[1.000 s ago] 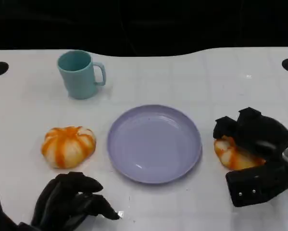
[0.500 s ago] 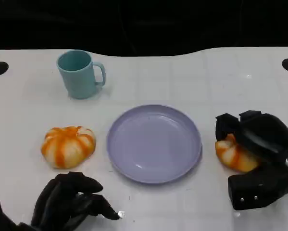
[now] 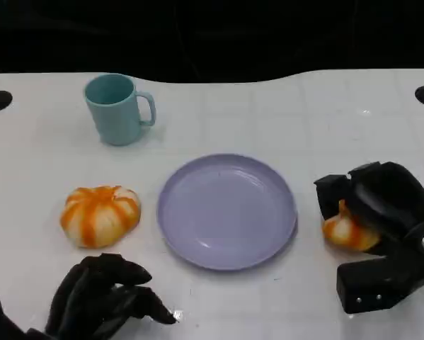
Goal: Grasp the bread from the table and place it into the plate.
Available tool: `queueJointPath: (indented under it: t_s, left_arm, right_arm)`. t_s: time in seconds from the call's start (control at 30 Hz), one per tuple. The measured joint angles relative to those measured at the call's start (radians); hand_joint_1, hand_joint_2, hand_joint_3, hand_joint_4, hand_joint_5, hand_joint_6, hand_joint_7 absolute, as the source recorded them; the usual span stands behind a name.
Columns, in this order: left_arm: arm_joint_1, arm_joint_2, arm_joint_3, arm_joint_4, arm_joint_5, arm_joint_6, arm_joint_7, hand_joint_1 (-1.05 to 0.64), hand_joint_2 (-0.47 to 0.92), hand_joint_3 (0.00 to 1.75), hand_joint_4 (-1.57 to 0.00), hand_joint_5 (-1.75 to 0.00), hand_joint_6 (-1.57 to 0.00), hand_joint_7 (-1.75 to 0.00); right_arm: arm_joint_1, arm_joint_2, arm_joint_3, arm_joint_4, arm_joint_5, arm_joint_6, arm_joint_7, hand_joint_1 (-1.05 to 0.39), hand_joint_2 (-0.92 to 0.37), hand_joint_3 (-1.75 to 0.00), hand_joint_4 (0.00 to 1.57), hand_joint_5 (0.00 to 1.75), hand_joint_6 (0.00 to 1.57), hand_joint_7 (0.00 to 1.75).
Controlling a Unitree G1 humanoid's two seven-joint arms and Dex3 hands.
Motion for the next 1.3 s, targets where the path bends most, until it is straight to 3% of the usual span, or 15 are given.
queueJointPath:
  t_s: [0.37,0.5,0.63,1.0,1.3]
  left_arm:
    - [0.0,0.0,0.0,0.0,0.001,-0.001,0.0,-0.92,0.65,0.01,-1.57,-0.41,-1.57,-0.14]
    - [0.0,0.0,-0.002,0.0,0.003,-0.002,0.0,-0.92,0.65,0.0,-1.57,-0.41,-1.57,-0.14]
    - [0.001,0.0,-0.003,-0.003,0.003,-0.002,0.0,-0.93,0.65,0.0,-1.57,-0.41,-1.57,-0.14]
    - [0.002,-0.001,-0.003,-0.003,0.003,-0.009,0.0,-0.93,0.65,0.0,-1.57,-0.42,-1.57,-0.15]
    - [0.014,-0.002,-0.006,-0.007,0.015,-0.012,0.0,-0.93,0.67,0.01,-1.57,-0.42,-1.57,-0.14]
  right_arm:
    - [-0.001,0.0,-0.017,-0.007,0.023,-0.079,-0.14,-0.61,-0.74,-1.75,1.57,1.75,1.57,1.75]
    - [-0.003,0.0,-0.041,-0.019,0.051,-0.096,-0.14,-0.55,-0.69,-1.75,1.57,1.75,1.57,1.75]
    - [-0.009,0.0,-0.067,-0.038,0.072,-0.132,-0.133,-0.61,-0.71,-1.75,1.57,1.75,1.46,1.75]
    - [-0.026,0.027,-0.113,-0.13,0.121,-0.2,-0.062,-0.71,-0.76,-1.75,1.57,1.75,1.38,1.75]
    - [-0.059,0.091,-0.113,-0.181,0.12,-0.215,-0.015,-0.7,-0.59,-1.75,1.57,1.75,1.37,1.75]
